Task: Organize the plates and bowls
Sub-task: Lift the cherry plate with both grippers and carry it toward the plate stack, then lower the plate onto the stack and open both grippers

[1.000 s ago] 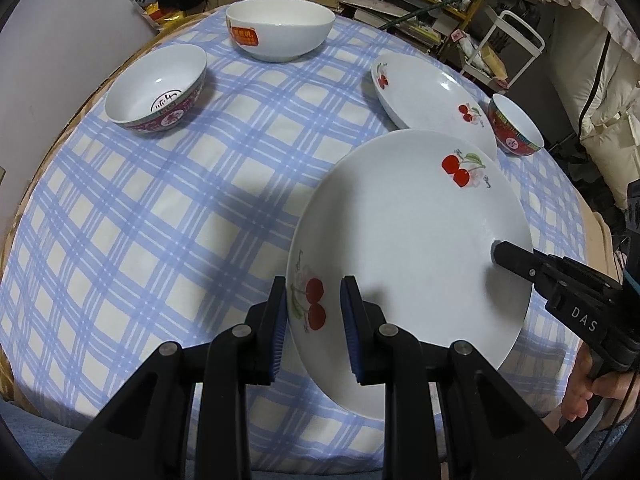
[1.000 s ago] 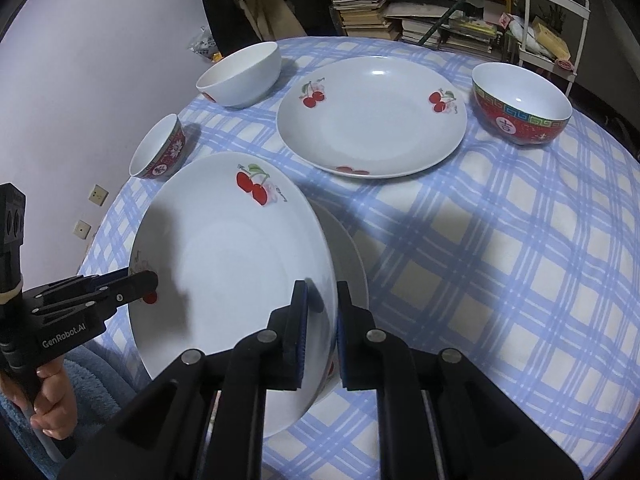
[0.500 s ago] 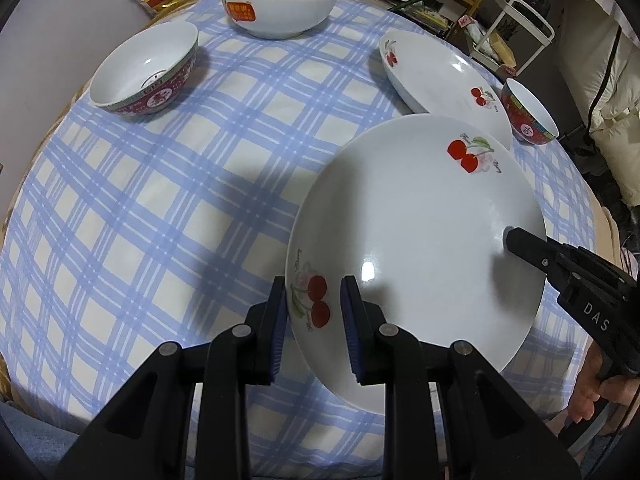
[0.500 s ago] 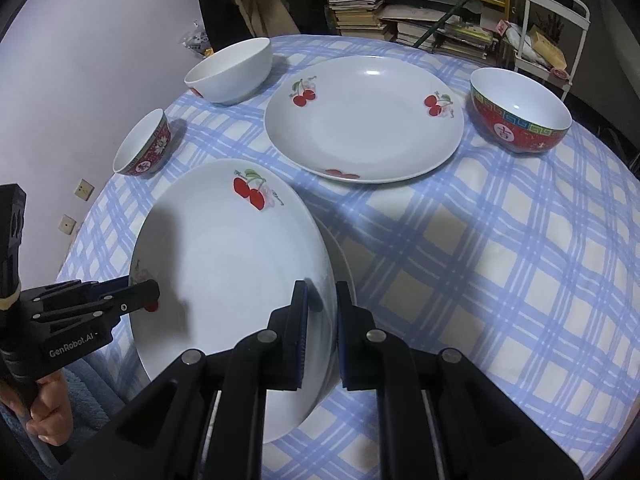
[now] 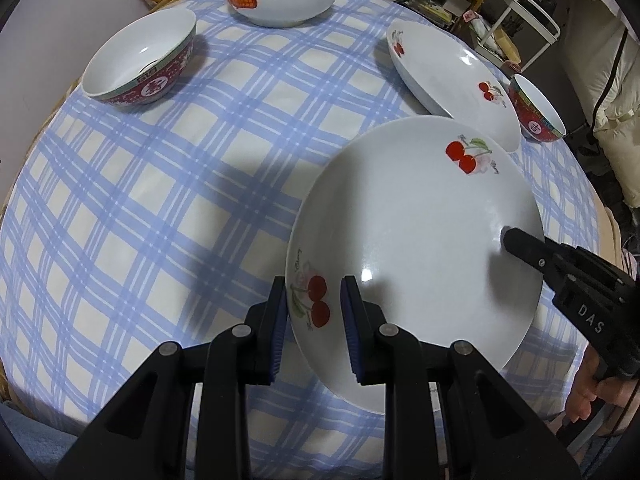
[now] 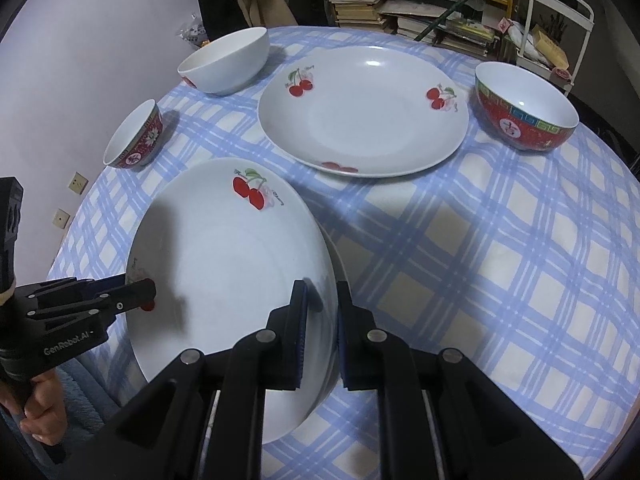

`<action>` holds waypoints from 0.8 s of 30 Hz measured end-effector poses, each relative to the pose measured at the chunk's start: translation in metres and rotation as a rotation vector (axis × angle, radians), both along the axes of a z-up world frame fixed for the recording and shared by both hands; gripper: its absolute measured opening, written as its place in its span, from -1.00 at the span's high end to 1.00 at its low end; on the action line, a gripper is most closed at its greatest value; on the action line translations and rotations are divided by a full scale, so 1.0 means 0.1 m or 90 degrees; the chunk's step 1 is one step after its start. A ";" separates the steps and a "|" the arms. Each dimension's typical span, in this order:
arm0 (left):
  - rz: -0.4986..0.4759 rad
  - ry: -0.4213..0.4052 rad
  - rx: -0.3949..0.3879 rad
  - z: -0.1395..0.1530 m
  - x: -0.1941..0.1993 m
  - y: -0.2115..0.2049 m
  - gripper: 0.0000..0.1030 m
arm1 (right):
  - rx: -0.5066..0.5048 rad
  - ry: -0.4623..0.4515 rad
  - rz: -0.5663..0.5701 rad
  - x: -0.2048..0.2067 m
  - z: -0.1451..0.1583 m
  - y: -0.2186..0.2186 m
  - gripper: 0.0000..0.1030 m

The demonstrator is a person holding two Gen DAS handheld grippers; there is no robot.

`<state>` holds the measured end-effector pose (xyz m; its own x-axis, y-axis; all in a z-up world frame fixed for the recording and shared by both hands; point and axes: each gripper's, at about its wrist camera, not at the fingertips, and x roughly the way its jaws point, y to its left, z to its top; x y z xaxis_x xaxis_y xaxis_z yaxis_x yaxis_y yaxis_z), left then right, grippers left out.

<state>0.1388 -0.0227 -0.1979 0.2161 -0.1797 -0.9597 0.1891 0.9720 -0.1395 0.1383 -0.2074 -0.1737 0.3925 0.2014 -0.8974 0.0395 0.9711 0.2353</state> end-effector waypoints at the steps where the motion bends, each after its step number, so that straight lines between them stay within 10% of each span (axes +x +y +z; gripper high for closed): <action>1: 0.003 0.006 0.001 -0.02 0.01 0.01 0.52 | 0.000 0.002 0.002 0.01 -0.01 0.01 0.71; 24: 0.000 0.018 0.040 -0.11 0.03 -0.08 0.53 | -0.066 -0.016 0.024 0.01 0.00 0.15 0.70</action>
